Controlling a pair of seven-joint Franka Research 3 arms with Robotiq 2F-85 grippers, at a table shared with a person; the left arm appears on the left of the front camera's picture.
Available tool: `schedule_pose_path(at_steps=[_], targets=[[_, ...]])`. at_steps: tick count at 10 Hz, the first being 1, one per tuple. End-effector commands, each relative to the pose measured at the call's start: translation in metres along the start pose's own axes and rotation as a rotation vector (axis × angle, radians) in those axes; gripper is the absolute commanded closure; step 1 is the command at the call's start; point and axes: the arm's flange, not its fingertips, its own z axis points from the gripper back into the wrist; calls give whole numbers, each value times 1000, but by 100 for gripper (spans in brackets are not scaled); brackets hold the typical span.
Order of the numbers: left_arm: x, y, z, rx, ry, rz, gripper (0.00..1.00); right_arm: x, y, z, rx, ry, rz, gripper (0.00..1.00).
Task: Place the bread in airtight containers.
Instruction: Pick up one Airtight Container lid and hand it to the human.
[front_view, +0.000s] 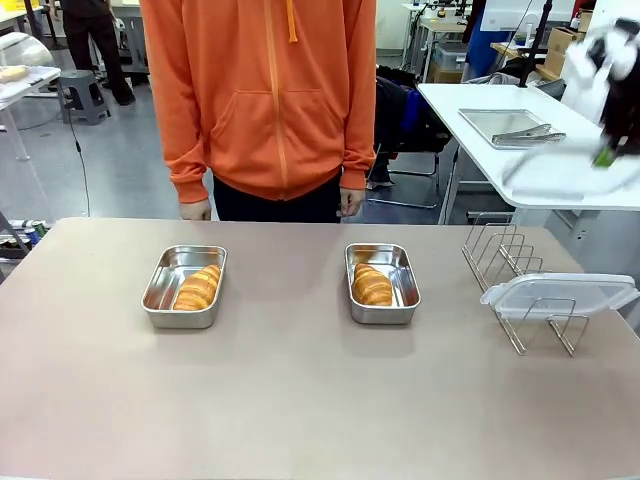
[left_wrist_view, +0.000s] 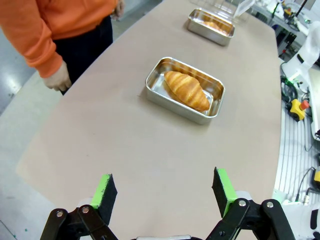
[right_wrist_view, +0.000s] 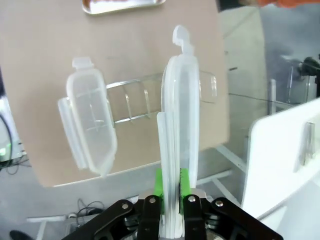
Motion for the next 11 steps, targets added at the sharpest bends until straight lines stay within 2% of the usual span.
schedule_pose_path(at_steps=[1, 2, 4, 5, 6, 7, 8, 9, 11], targets=[[3, -2, 0, 5, 14, 13, 0, 12, -4, 35, -87, -49, 14, 100], [3, -2, 0, 5, 14, 13, 0, 19, -5, 42, -135, -71, 48, 92], [3, -2, 0, 5, 14, 13, 0, 45, -14, 32, -250, -153, 208, 91], [3, -2, 0, 5, 14, 13, 0, 63, -20, 16, -303, -196, 302, 96], [3, -2, 0, 5, 14, 13, 0, 82, -25, -2, -347, -244, 394, 89], [3, -2, 0, 5, 14, 13, 0, 102, -27, -21, -393, -276, 459, 100], [3, -2, 0, 5, 14, 13, 0, 119, -26, -42, -408, -317, 533, 95], [3, -2, 0, 5, 14, 13, 0, 130, -27, -49, -395, -347, 572, 100], [3, -2, 0, 5, 14, 13, 0, 140, -33, -53, -395, -347, 594, 100]])
